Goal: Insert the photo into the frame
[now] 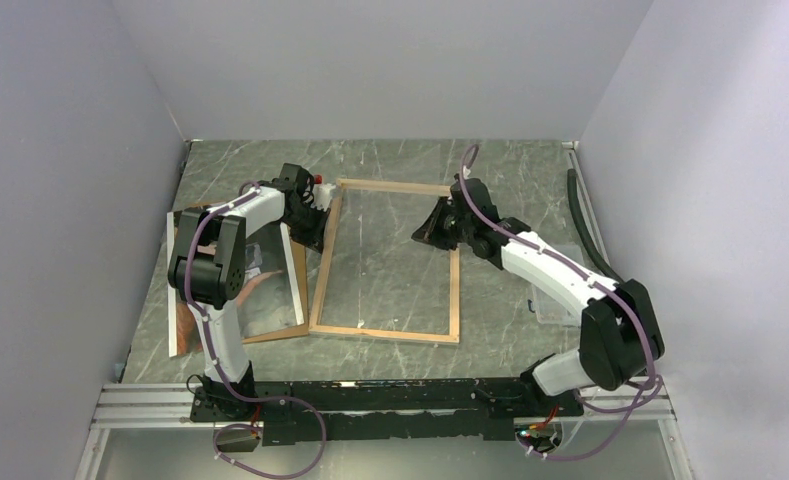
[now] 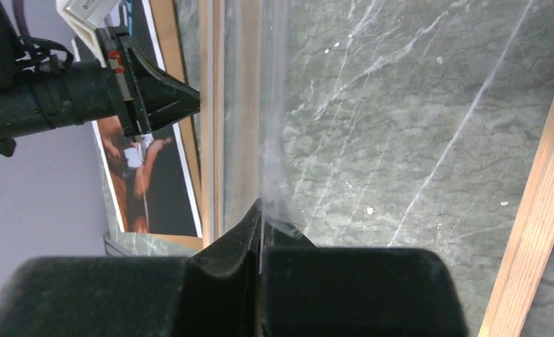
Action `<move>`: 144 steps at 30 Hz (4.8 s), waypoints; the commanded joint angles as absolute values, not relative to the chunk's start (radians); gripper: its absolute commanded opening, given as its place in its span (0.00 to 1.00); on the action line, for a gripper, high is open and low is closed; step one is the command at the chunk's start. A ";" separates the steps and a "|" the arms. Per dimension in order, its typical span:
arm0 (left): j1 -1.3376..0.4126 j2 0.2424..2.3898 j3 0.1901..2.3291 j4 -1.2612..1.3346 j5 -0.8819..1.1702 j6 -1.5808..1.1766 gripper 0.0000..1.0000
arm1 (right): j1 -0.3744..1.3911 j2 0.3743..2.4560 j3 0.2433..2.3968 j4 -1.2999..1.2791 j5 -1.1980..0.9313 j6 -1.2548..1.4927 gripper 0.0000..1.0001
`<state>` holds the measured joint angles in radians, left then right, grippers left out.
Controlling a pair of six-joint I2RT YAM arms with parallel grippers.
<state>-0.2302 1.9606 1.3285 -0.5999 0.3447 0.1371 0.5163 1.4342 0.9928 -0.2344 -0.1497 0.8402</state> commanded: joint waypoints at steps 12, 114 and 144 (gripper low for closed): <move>-0.218 1.976 1.318 -0.657 0.496 0.100 0.03 | 0.508 1.238 0.973 -0.018 -0.176 0.820 0.00; -0.180 1.953 1.239 -0.599 0.472 0.102 0.03 | 0.479 1.207 0.765 0.197 -0.220 0.977 0.00; -0.179 1.960 1.248 -0.603 0.467 0.105 0.03 | 0.479 1.261 0.754 0.257 -0.255 1.027 0.00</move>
